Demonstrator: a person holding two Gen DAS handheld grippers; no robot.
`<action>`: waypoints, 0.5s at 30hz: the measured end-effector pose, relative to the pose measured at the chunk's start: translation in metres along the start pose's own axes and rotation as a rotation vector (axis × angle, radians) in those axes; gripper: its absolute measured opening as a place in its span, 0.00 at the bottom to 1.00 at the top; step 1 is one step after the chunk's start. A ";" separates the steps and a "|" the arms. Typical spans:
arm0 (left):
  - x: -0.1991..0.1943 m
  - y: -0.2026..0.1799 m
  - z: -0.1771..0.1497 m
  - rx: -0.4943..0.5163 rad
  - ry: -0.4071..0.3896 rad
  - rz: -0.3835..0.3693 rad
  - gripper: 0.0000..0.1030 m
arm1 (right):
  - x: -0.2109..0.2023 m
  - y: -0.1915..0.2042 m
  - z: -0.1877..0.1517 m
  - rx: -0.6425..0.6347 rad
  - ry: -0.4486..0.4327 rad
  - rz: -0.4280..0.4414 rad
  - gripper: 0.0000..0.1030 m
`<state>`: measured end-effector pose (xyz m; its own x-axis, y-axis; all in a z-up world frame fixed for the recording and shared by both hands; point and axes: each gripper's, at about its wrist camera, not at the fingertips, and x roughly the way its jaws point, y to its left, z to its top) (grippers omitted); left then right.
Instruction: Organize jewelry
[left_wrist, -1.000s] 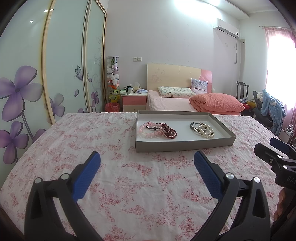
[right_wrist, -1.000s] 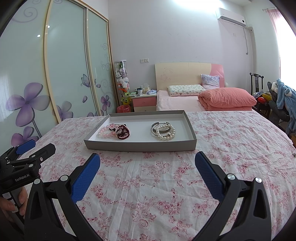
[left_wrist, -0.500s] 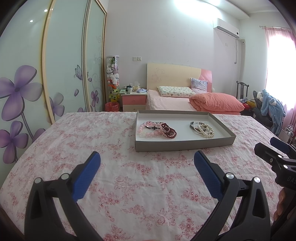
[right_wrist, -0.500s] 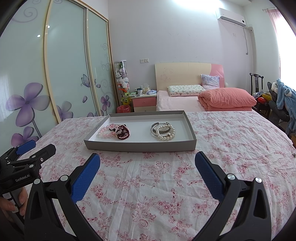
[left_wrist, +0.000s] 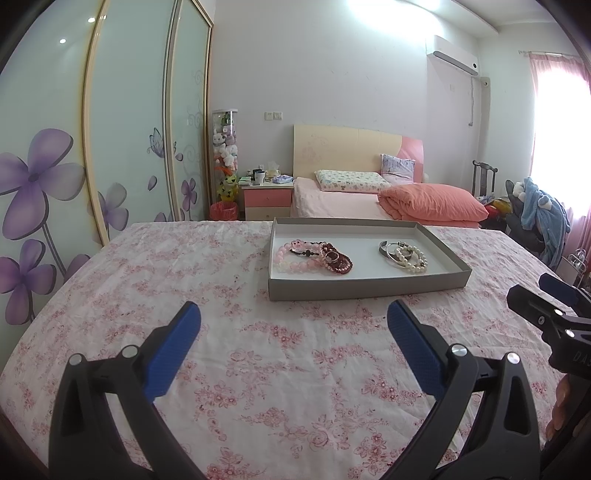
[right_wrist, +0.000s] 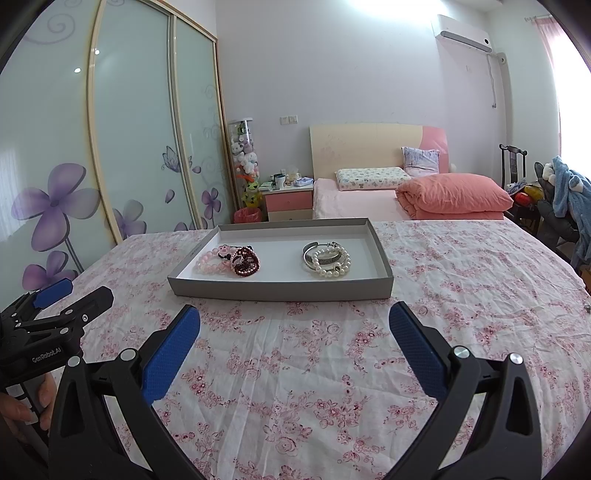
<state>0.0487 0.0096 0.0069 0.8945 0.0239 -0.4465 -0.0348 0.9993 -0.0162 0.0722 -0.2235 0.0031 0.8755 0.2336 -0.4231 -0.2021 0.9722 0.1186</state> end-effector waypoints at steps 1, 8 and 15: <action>-0.001 -0.001 -0.001 -0.001 0.000 0.000 0.96 | 0.000 0.000 0.000 0.000 0.000 0.000 0.98; -0.001 -0.001 -0.002 0.003 0.002 -0.003 0.96 | 0.000 0.000 0.000 -0.001 0.000 0.001 0.98; 0.000 -0.002 0.000 0.005 0.004 -0.009 0.96 | 0.000 0.000 0.001 0.001 0.000 0.000 0.98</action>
<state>0.0486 0.0078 0.0067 0.8931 0.0145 -0.4496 -0.0241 0.9996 -0.0157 0.0726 -0.2237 0.0035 0.8753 0.2340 -0.4232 -0.2022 0.9721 0.1193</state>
